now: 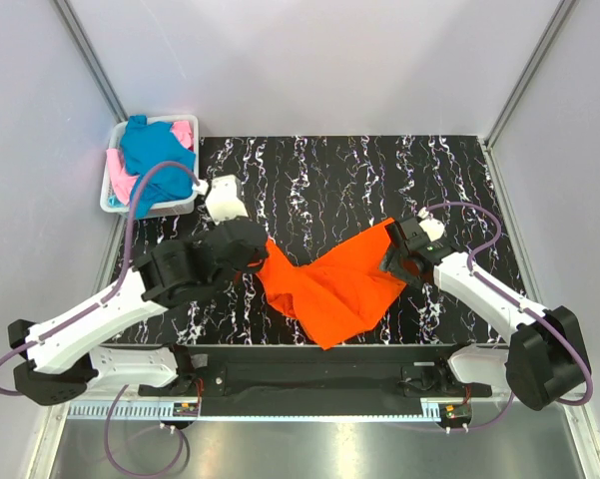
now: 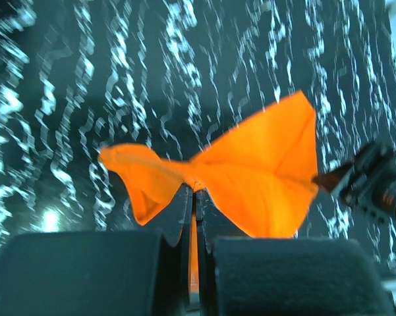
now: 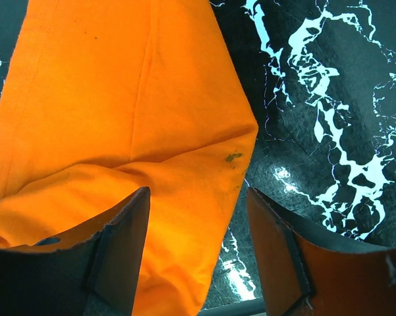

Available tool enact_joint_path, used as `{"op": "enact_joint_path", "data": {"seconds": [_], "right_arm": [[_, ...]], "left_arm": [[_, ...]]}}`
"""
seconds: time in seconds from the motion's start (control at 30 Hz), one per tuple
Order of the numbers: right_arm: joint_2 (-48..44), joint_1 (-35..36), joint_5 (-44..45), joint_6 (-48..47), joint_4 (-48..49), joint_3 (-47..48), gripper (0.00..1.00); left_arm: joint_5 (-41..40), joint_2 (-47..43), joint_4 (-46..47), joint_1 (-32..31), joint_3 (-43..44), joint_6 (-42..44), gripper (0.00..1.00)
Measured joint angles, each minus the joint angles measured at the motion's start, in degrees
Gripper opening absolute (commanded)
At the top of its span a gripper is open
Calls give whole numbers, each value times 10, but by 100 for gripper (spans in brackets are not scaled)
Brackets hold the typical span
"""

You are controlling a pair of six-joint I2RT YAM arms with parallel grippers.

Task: Fold and stack the t-shirts
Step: Flatten the tshirt out

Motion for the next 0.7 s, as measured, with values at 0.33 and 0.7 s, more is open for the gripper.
{"op": "enact_joint_path", "data": {"seconds": [0.33,0.7], "right_arm": [[0,0,-28,-5,1,0,54],[-39,42,-148,-16,36,-36,52]], "left_arm": [[-104,-5,-16,33,104,73,0],[-108,40,-15,118,120,105,0]]}}
